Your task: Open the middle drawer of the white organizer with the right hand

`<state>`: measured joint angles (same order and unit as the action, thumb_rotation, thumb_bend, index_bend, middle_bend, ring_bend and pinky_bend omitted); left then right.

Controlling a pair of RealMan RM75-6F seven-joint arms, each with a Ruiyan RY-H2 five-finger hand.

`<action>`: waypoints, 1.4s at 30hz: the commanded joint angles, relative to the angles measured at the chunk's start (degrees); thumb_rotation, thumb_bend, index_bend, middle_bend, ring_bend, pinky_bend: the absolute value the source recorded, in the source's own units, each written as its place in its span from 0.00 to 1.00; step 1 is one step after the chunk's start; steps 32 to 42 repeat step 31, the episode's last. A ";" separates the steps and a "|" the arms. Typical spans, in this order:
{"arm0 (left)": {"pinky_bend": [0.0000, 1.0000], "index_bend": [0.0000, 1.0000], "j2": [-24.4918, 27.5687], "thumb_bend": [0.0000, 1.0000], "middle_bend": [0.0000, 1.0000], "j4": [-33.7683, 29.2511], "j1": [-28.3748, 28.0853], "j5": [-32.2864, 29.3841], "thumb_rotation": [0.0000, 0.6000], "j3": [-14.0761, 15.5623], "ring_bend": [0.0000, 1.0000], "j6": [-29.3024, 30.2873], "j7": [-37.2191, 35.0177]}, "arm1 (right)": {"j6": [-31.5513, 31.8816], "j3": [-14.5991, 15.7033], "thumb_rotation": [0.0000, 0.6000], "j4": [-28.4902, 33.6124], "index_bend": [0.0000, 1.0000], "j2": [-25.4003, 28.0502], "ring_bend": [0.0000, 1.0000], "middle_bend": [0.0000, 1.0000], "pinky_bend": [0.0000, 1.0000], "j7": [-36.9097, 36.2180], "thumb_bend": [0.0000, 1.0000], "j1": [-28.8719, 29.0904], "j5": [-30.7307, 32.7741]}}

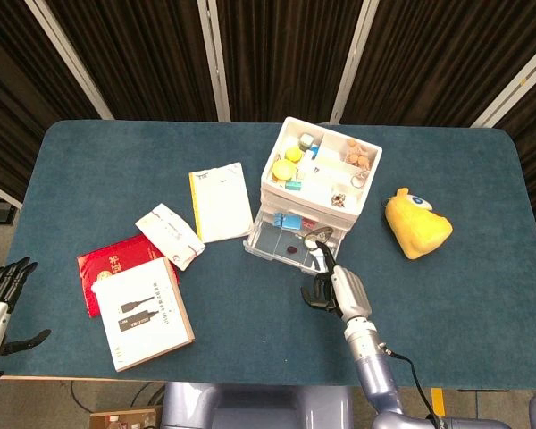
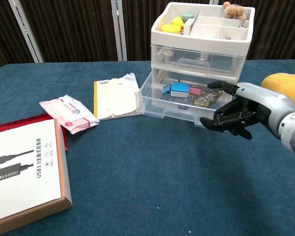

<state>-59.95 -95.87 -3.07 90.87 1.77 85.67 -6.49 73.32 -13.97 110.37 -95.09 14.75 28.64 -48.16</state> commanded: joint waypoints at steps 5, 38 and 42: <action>0.00 0.00 0.03 0.02 0.00 -0.08 0.11 -0.16 1.00 0.00 0.00 0.05 0.25 | 4.84 3.95 1.00 6.23 0.00 6.37 0.75 0.72 0.85 6.96 0.39 -2.15 -4.33; 0.00 0.00 -3.18 0.02 0.00 2.68 1.29 0.95 1.00 -0.59 0.00 3.21 8.75 | 25.31 20.53 1.00 -12.05 0.00 29.12 0.00 0.00 0.00 -5.12 0.25 -24.25 -33.93; 0.00 0.00 -3.18 0.02 0.00 2.68 1.29 0.95 1.00 -0.59 0.00 3.21 8.75 | 25.31 20.53 1.00 -12.05 0.00 29.12 0.00 0.00 0.00 -5.12 0.25 -24.25 -33.93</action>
